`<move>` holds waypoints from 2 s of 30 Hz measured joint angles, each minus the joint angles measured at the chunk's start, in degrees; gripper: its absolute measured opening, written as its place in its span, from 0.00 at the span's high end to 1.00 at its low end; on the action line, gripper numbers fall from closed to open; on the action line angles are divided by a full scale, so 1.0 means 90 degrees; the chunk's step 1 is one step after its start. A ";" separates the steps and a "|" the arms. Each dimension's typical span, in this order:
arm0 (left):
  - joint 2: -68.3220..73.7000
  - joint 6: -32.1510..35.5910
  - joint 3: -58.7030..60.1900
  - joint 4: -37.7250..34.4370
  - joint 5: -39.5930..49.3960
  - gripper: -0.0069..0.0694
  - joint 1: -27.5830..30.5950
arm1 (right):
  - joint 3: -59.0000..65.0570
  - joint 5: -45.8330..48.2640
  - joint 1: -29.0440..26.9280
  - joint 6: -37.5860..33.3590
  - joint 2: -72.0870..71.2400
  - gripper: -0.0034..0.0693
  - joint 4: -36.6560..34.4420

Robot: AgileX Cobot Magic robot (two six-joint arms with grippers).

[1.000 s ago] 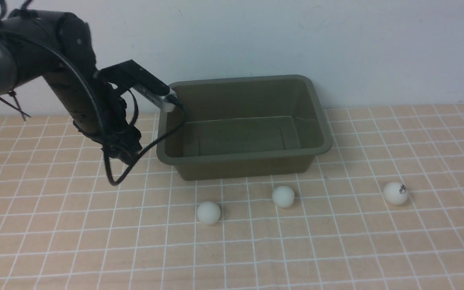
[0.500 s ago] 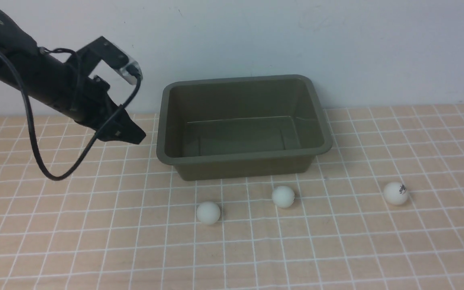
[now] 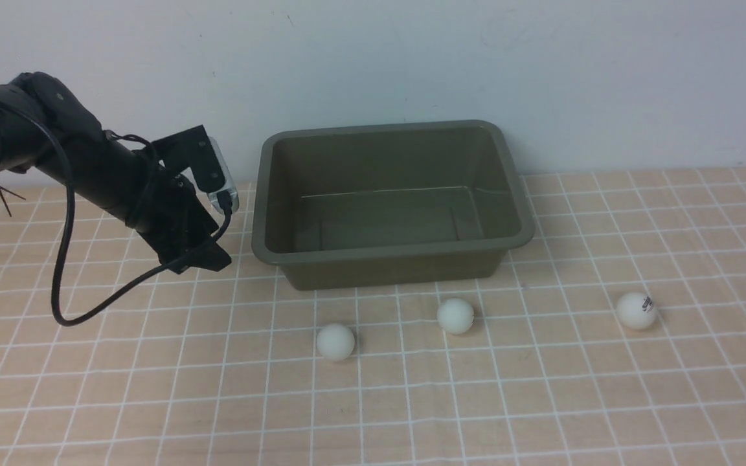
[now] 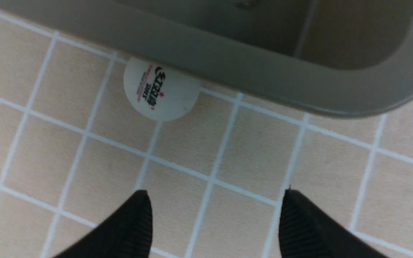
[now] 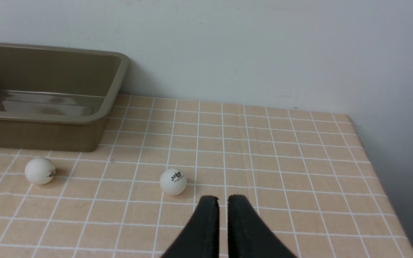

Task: Put the table tennis balls into the box on the light coffee tablecloth.
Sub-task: 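Reach for and grasp a ping pong ball on the table beside the basket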

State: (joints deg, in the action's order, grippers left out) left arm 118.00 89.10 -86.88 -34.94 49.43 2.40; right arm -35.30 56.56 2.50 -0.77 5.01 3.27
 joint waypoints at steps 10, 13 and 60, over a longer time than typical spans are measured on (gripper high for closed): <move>0.0585 0.2257 -0.0005 -0.1980 -0.0140 0.39 0.0450 | 0.0000 0.0000 0.0000 0.0000 0.0005 0.91 0.0008; 0.0700 0.2795 -0.0005 -0.2669 0.0101 0.39 0.0636 | 0.0000 0.0000 0.0000 -0.0005 0.0005 0.91 0.0008; 0.1501 0.4294 -0.0012 -0.4589 -0.1103 0.39 0.0057 | 0.0000 0.0000 0.0000 -0.0050 0.0005 0.91 0.0024</move>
State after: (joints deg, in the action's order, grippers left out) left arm 131.51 127.75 -86.99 -76.23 39.50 2.92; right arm -35.30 56.56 2.50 -1.22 5.05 3.49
